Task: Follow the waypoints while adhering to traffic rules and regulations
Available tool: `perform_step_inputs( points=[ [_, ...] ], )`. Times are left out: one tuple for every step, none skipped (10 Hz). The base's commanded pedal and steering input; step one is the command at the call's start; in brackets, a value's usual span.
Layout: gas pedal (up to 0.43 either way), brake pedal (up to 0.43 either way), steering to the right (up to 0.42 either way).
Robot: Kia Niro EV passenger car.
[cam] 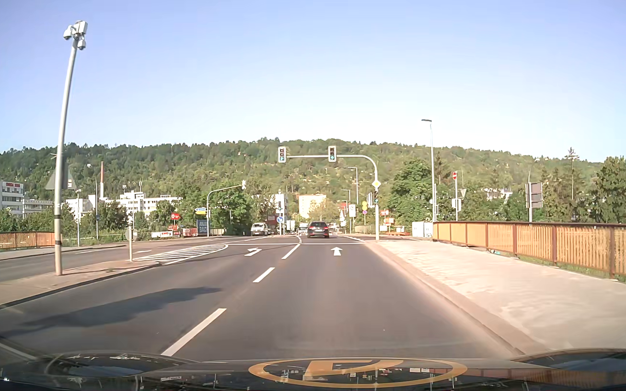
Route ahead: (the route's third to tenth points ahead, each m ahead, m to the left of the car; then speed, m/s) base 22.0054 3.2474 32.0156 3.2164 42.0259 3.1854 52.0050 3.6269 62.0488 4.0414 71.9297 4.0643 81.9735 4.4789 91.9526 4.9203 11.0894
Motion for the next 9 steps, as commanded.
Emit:
perform_step_inputs(
  points=[
    [0.157,0.0,-0.008],
    [0.157,0.0,-0.008],
    [0.157,0.0,-0.009],
    [0.157,0.0,-0.009],
    [0.157,0.0,-0.009],
    [0.157,0.0,-0.009],
    [0.157,0.0,-0.01],
    [0.157,0.0,-0.011],
    [0.177,0.0,-0.012]
  ],
)
